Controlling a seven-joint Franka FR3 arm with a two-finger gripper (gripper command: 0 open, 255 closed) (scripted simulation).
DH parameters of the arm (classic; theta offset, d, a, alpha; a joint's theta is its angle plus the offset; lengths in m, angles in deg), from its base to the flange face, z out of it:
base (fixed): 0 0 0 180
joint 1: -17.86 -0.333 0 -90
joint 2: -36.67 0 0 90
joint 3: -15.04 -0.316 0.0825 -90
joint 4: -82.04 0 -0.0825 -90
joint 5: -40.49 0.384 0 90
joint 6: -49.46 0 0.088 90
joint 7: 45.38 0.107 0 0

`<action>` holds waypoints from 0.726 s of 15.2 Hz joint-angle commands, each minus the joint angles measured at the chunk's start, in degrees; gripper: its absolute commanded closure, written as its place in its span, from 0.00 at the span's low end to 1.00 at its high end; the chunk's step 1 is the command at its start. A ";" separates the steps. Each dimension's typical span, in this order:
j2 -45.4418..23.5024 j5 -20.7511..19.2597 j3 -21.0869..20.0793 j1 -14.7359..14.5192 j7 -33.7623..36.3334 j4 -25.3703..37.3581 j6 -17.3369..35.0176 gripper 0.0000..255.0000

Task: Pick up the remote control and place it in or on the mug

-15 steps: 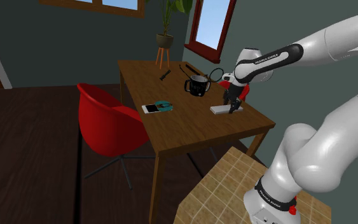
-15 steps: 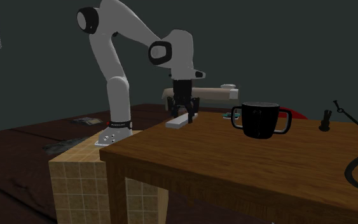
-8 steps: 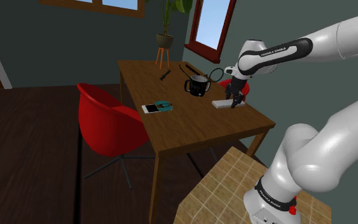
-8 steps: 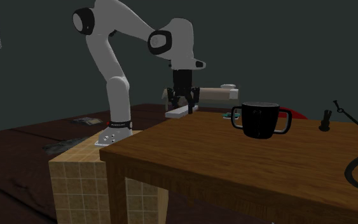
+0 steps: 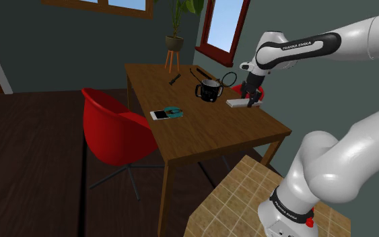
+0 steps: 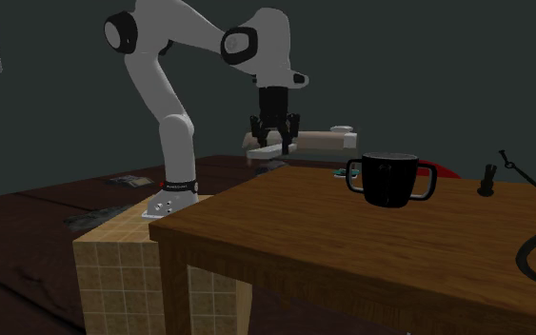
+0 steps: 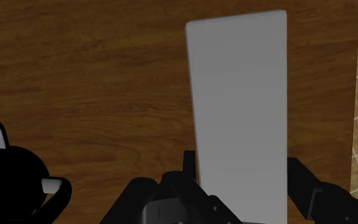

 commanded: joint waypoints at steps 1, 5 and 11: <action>0.72 0.01 -0.70 0.17 0.10 1.15 -1.85 1.00; 1.68 0.23 -1.88 0.29 0.20 3.47 -5.12 1.00; 2.61 0.73 -3.43 0.28 0.19 7.27 -9.88 1.00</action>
